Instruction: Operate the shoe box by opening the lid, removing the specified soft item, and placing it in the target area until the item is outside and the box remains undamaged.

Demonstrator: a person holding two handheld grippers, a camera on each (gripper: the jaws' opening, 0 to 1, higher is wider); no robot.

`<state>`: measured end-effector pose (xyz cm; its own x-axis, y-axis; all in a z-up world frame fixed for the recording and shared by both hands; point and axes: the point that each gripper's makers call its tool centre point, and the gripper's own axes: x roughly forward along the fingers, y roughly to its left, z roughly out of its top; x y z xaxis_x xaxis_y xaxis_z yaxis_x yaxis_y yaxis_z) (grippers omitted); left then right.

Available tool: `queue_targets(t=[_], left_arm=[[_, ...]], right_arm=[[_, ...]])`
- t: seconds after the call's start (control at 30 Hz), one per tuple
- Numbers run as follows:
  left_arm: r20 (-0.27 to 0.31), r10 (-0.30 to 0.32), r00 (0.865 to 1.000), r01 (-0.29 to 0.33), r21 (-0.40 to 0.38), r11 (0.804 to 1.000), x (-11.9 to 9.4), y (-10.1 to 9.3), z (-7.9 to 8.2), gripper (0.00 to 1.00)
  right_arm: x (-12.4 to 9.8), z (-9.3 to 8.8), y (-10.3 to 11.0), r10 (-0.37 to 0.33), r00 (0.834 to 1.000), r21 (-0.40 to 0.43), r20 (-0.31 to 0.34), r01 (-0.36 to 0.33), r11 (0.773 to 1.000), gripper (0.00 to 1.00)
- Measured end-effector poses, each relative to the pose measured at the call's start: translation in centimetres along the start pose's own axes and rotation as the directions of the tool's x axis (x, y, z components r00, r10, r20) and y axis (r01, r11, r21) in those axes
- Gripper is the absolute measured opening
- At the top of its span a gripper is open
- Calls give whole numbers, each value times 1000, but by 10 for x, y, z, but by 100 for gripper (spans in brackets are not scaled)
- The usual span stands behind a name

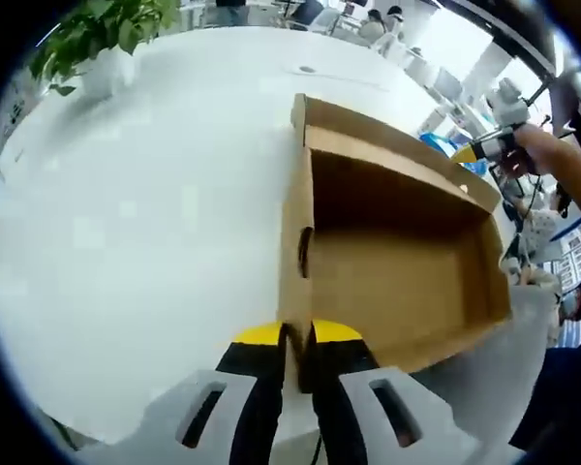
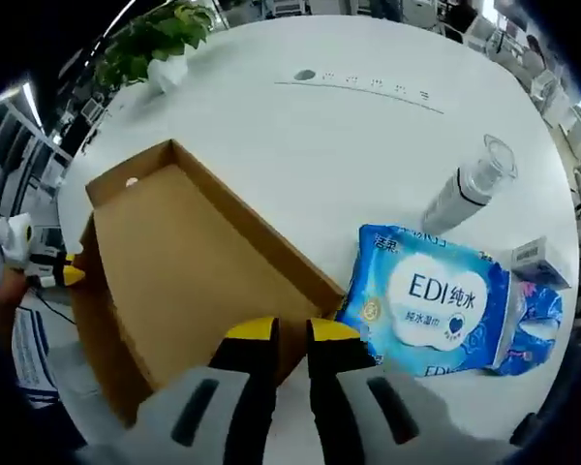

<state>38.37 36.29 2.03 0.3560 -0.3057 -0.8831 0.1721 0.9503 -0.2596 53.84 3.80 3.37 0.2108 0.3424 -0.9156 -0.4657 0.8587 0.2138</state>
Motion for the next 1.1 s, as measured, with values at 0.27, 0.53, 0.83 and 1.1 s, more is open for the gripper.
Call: queue_targets(t=[0.27, 0.53, 0.83, 1.1], left_arm=[[22, 95, 995, -95, -12, 995, 2, 4, 1, 4], [26, 106, 994, -105, -31, 994, 3, 3, -4, 3], [37, 87, 996, -85, -53, 995, 5, -6, -6, 5], [52, 69, 996, -64, -84, 994, 6, -13, -6, 7]], right_arm=[[11, -19, -1, 48, 997, 130, -61, -40, 991, 9], [30, -18, 9, 99, 993, 270, -64, -78, 960, 6], [16, 35, 2, -7, 994, 104, 113, -5, 995, 2], [-9, 67, 10, -26, 928, -27, 372, 38, 999, 1]])
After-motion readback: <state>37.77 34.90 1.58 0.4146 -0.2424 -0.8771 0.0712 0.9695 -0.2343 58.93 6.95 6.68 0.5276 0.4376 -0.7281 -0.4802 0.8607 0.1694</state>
